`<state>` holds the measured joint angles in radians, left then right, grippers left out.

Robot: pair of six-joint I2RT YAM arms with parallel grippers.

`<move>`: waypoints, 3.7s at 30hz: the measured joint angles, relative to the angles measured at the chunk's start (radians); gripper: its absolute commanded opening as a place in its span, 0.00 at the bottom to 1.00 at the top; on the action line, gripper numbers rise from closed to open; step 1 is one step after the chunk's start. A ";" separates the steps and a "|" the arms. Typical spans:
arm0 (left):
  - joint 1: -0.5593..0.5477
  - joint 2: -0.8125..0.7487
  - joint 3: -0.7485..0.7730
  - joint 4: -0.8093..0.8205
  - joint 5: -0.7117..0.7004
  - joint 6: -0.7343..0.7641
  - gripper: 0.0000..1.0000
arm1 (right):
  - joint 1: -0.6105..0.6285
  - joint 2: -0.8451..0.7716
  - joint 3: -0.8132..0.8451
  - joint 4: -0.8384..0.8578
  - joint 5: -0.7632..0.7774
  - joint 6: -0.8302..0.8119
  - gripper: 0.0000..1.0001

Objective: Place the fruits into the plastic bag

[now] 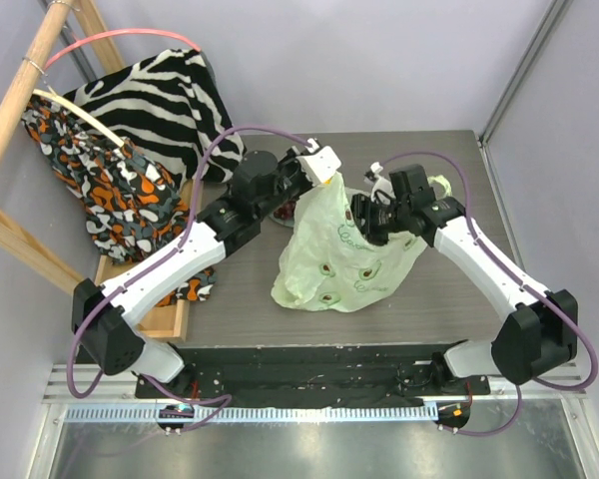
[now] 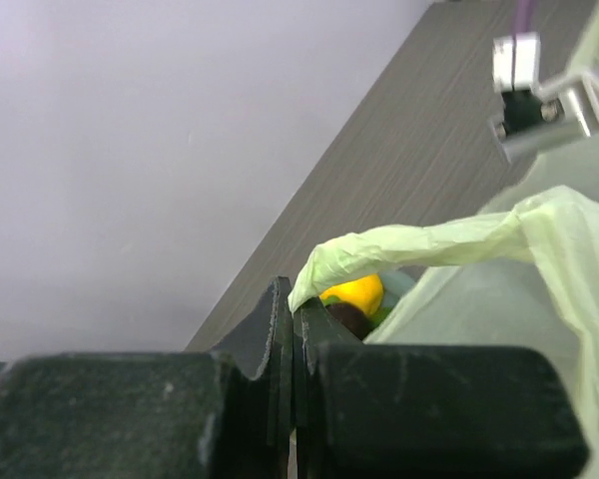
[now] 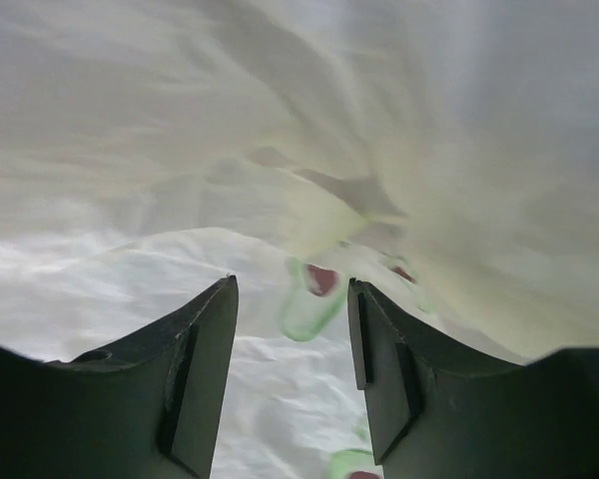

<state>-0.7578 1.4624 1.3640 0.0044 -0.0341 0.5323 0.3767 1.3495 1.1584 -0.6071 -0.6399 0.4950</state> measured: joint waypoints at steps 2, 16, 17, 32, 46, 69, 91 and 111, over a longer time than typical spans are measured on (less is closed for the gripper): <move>0.000 -0.003 -0.007 0.026 0.000 -0.010 0.00 | 0.000 0.014 -0.014 -0.035 0.034 -0.004 0.56; 0.000 -0.050 -0.057 0.241 0.006 -0.215 0.00 | 0.005 0.112 -0.108 -0.030 0.322 -0.019 0.82; 0.000 -0.061 -0.073 0.257 0.002 -0.229 0.00 | 0.007 0.112 -0.119 -0.016 0.360 -0.013 0.83; 0.000 -0.292 -0.304 0.316 -0.100 -0.321 0.00 | 0.016 -0.135 -0.180 -0.044 1.038 0.035 0.83; 0.000 -0.321 -0.443 0.292 -0.113 -0.369 0.00 | 0.018 -0.024 -0.055 0.086 0.386 -0.051 0.83; 0.000 -0.310 -0.443 0.257 -0.042 -0.346 0.00 | -0.155 -0.069 -0.041 0.480 -0.070 0.258 0.77; 0.040 -0.212 -0.341 0.206 0.089 -0.431 0.00 | -0.037 -0.047 -0.086 0.921 -0.344 0.487 0.38; 0.190 -0.252 -0.101 -0.177 0.176 -0.766 1.00 | -0.027 -0.125 -0.038 0.672 0.080 0.123 0.01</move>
<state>-0.5682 1.2102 1.2625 -0.1730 0.1417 -0.2340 0.3496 1.2243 1.1206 0.0650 -0.5602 0.6182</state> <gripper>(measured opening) 0.996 0.032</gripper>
